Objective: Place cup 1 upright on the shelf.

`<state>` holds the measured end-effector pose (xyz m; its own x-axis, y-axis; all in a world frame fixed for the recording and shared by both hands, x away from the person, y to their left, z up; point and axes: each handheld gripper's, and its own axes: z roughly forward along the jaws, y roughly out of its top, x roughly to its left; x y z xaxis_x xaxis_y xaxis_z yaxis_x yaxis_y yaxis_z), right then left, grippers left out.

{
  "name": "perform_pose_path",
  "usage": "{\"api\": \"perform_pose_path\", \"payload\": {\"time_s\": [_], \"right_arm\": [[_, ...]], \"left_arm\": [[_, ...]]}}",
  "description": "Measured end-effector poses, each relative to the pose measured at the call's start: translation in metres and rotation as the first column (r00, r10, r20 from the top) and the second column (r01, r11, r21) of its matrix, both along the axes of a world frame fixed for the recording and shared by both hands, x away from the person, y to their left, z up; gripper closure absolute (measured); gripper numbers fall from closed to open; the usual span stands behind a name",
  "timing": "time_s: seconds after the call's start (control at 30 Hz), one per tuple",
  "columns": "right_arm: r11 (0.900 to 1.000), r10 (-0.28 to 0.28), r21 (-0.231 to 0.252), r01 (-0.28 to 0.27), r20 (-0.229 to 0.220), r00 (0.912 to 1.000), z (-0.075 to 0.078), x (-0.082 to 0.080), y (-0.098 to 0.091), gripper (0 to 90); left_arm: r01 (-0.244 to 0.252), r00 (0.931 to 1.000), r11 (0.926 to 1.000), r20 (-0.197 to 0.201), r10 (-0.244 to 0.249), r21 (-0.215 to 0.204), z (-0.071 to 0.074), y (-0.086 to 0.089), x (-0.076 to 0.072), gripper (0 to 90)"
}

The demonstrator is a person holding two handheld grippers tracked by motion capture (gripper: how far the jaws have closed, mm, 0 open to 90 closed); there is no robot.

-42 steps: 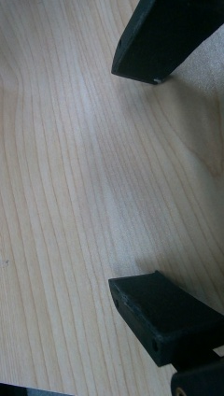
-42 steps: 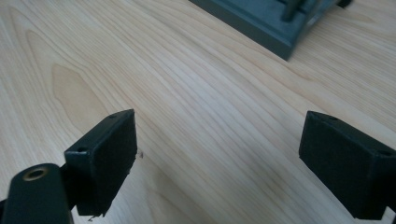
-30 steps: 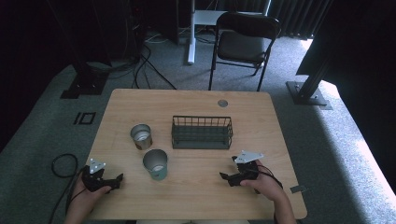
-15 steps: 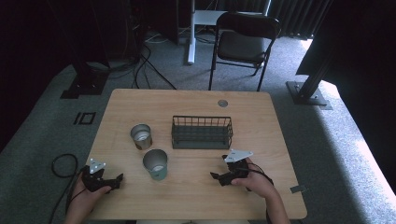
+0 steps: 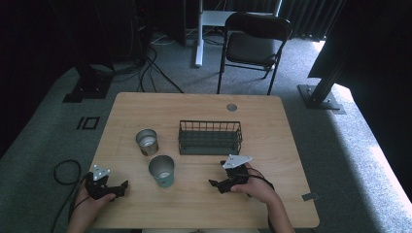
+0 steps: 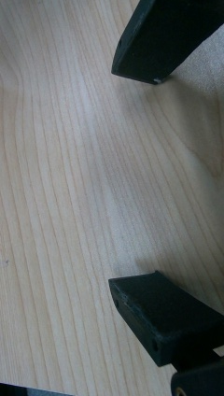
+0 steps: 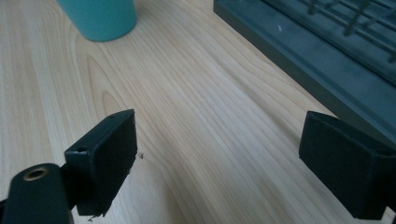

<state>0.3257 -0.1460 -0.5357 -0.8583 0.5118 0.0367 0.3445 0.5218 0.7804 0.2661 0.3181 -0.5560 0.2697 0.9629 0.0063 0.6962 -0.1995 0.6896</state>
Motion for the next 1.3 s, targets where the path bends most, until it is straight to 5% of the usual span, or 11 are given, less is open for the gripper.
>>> {"api": "perform_pose_path", "payload": {"time_s": [1.3], "right_arm": [[0.99,0.134,0.041,-0.135,0.025,0.9907,0.007,-0.002,0.063,11.1]], "left_arm": [[0.001,1.0,1.0,0.0,-0.001,0.001,0.0,0.0,0.0,2.4]]}}
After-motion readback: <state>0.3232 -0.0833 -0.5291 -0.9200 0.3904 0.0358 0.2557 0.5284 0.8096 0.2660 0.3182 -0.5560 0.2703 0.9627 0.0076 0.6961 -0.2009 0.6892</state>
